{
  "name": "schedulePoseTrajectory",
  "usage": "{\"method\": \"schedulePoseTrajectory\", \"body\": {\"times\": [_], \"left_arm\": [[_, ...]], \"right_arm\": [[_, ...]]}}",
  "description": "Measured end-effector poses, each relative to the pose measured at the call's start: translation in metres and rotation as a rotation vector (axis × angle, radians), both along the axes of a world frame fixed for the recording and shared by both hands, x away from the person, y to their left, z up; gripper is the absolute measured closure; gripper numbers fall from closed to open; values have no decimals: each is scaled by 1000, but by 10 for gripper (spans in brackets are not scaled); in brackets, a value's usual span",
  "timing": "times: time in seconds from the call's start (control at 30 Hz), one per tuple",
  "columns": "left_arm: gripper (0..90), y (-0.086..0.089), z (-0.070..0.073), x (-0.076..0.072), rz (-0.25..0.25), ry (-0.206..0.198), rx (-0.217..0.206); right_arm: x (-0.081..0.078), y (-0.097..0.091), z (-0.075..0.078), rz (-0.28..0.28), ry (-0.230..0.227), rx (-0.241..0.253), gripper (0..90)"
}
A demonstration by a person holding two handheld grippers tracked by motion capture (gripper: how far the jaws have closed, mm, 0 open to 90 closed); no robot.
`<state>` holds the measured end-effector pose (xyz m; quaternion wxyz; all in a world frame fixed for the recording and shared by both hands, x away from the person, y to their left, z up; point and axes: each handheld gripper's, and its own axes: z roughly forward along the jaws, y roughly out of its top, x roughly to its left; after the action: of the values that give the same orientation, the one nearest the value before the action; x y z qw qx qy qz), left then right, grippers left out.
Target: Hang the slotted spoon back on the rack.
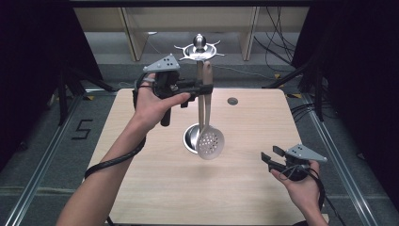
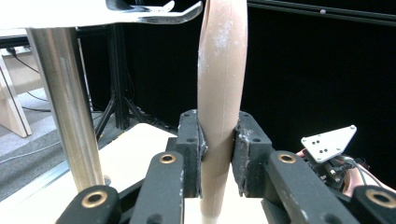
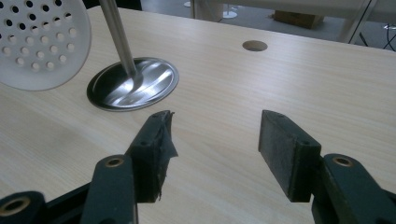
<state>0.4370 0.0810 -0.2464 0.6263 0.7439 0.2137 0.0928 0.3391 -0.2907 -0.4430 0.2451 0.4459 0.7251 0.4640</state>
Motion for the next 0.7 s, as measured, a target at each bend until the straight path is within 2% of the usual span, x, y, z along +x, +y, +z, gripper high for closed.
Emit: {"method": "schedulePoseTrajectory", "body": {"times": [0.7], "left_arm": [[737,5,-1,5,8,30,-17]], "right_arm": [[0,-1,0,4,-3,-22,447]]}}
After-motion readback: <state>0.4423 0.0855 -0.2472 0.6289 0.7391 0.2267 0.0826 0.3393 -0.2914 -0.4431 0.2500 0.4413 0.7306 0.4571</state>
